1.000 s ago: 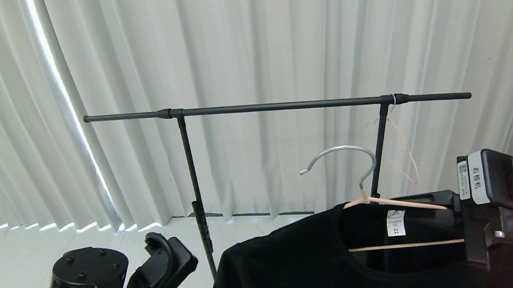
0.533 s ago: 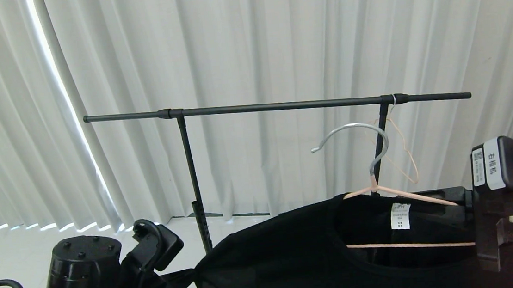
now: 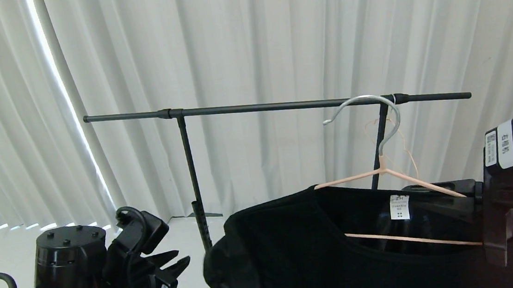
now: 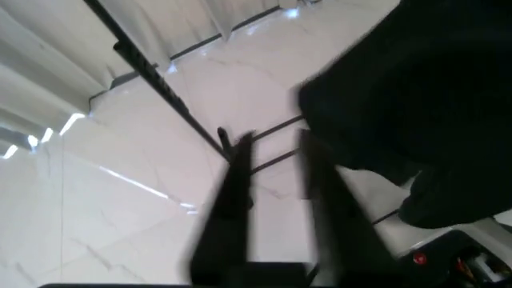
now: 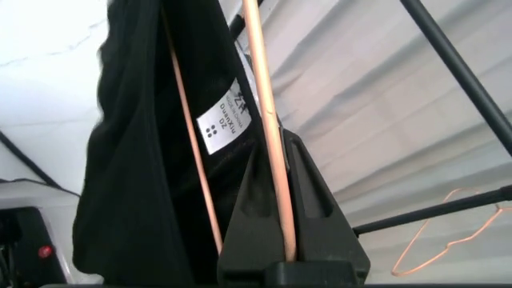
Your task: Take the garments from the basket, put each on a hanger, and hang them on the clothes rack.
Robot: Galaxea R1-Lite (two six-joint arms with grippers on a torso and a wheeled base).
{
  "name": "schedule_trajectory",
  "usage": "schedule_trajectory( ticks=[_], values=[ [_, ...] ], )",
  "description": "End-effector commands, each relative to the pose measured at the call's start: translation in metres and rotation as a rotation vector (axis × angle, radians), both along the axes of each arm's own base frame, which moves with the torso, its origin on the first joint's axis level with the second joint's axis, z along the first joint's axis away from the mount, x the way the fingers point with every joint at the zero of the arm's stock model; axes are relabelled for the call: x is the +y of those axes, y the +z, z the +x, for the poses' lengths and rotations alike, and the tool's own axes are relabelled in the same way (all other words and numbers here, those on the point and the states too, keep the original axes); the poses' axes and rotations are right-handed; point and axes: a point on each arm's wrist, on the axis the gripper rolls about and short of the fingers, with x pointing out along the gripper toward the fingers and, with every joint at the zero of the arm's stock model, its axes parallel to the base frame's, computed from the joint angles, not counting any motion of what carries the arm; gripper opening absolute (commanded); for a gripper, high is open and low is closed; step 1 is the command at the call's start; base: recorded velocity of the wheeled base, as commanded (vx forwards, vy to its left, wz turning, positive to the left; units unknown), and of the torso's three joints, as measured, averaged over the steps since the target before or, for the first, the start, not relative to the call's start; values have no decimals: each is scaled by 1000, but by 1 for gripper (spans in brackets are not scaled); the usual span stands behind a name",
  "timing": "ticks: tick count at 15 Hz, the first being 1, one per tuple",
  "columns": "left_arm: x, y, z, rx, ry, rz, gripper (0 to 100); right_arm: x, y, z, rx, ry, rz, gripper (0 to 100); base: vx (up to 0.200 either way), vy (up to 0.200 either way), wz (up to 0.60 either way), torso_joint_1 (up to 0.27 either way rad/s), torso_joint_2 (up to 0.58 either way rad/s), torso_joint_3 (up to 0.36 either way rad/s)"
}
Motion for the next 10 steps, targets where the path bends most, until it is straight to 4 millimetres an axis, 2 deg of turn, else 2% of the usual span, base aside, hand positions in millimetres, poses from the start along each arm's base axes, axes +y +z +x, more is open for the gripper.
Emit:
schedule_trajectory(
  ticks=[1,3,6,8,10],
  values=[
    [0,4,-3,-20,-5,-12,100,0,0,1,3,-1,-1,0,0,0,0,0,0,0],
    [1,14,-7,-69,-9,-36,100,-5,-2,5,11,-55,-5,0,0,0,0,0,0,0],
    [5,34,-15,-169,3,-63,100,-13,-17,11,146,-303,25,0,0,0,0,0,0,0],
    [8,43,-17,-232,94,-33,100,-9,-34,22,270,-502,18,0,0,0,0,0,0,0],
    [10,46,-16,-261,184,3,100,-2,-45,34,340,-601,28,0,0,0,0,0,0,0]
  ],
)
